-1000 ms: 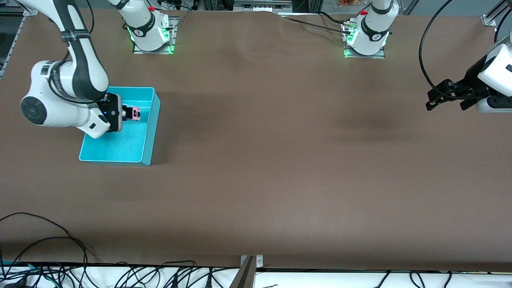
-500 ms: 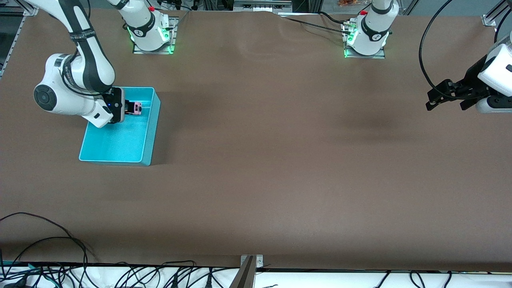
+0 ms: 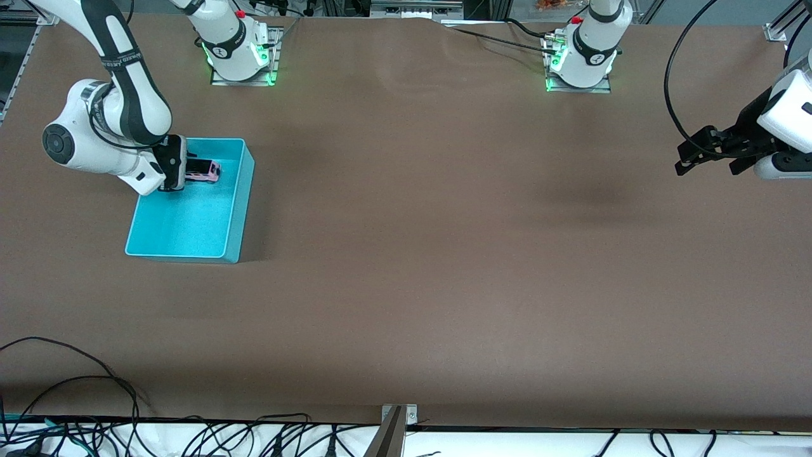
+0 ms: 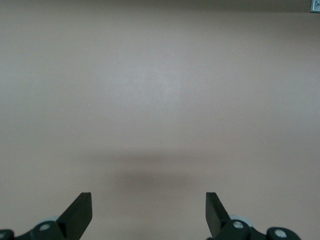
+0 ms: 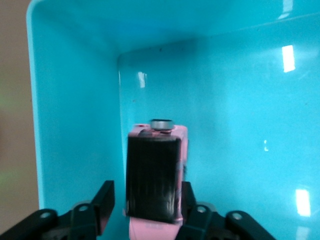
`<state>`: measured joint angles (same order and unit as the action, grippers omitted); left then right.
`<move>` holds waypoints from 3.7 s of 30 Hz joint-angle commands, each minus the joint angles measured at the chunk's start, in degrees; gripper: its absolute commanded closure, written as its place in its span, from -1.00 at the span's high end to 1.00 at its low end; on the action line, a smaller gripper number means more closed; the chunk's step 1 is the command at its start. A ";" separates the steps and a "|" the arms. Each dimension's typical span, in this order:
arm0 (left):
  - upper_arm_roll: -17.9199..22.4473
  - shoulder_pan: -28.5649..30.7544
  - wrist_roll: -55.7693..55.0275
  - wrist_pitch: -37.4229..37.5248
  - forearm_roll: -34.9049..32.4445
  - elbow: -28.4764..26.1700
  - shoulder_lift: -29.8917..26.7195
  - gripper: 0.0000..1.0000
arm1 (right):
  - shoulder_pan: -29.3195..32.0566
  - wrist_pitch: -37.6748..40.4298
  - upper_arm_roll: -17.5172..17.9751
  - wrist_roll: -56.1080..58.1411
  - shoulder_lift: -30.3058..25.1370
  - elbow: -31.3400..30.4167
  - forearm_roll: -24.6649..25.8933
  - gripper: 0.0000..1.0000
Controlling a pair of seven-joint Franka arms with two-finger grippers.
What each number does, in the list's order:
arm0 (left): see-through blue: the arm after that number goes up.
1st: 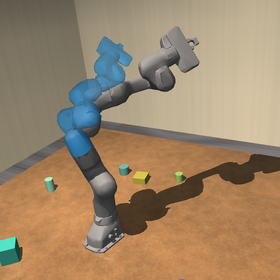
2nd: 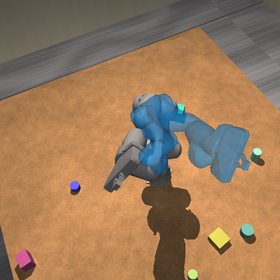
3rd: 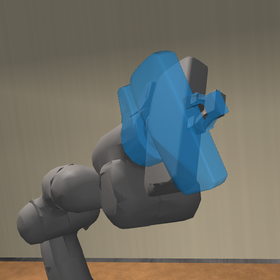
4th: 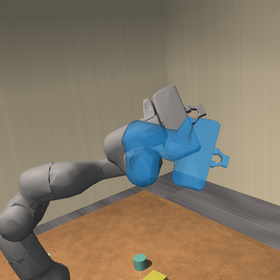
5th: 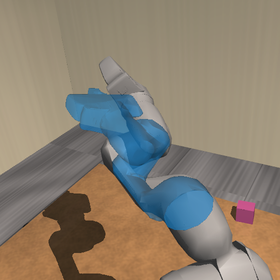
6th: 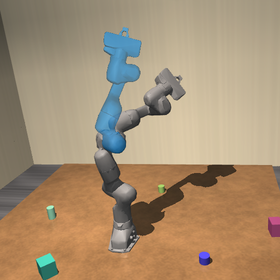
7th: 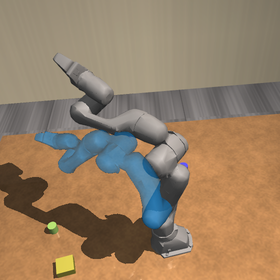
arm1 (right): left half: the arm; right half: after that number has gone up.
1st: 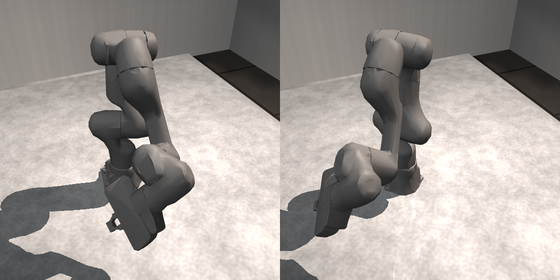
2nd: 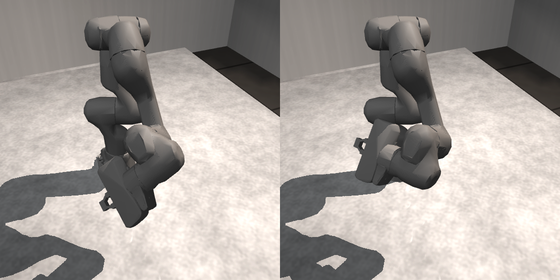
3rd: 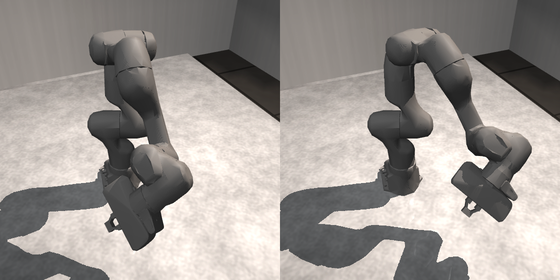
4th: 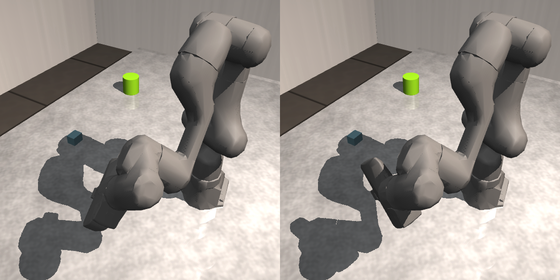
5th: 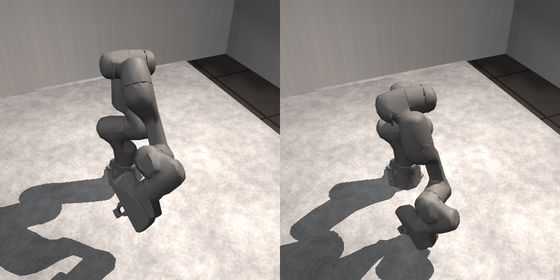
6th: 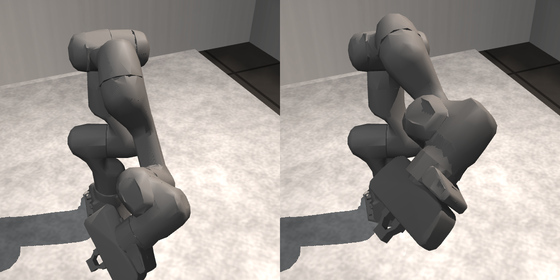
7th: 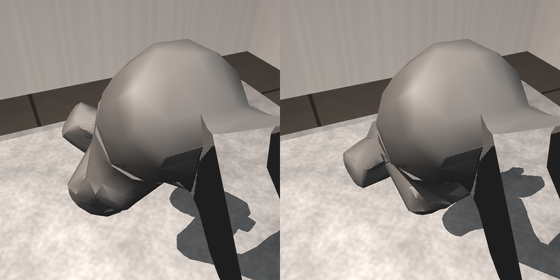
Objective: Wind and store pink jeep toy
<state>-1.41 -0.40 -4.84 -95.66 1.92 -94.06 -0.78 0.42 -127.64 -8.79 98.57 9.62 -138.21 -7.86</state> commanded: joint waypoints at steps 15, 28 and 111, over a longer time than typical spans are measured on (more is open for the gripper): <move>0.01 -0.48 0.62 -0.05 -0.25 0.28 -0.27 1.00 | -0.33 18.46 1.14 -5.65 -1.62 19.71 -5.15 1.00; 0.01 -0.22 0.62 -0.05 -0.25 0.28 -0.27 1.00 | -0.51 34.99 1.93 -46.41 -3.38 40.90 -4.36 1.00; -0.43 -0.83 0.45 -0.05 -0.33 0.28 -0.27 1.00 | -1.56 40.71 5.19 -95.58 -9.53 48.91 6.98 1.00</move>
<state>-1.94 -0.89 -4.84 -95.66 1.92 -94.06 -0.78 -0.93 -89.48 -3.73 3.76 -2.24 -93.20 -1.58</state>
